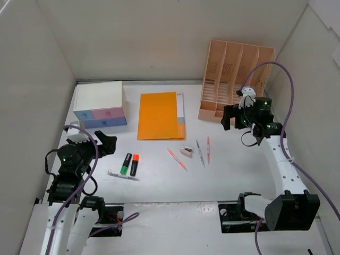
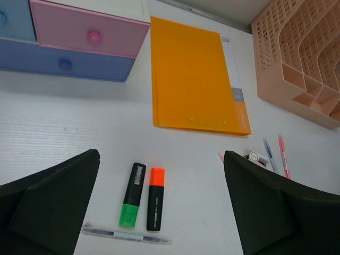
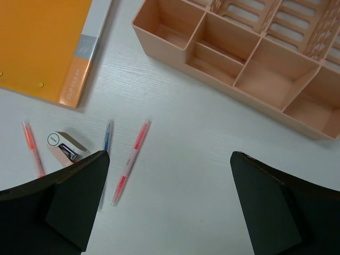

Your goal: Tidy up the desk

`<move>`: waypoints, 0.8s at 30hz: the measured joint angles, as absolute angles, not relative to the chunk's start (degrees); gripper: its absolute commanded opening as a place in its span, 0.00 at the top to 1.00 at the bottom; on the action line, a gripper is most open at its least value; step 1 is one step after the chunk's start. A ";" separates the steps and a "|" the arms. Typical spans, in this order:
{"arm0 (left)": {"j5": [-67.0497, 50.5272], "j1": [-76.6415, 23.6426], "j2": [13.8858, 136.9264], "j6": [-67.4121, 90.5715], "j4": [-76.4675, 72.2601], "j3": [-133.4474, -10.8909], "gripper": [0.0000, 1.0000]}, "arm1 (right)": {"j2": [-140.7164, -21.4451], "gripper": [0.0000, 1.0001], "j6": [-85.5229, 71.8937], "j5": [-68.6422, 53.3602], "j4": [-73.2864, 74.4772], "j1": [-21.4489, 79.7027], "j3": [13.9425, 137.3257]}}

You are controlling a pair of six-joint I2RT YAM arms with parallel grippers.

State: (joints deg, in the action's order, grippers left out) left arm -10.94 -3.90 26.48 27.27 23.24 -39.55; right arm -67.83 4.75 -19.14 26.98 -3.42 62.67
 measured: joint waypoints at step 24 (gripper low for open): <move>-18.35 -7.53 40.53 26.28 19.31 -40.82 0.58 | -63.86 0.32 22.83 -33.32 34.24 7.11 61.19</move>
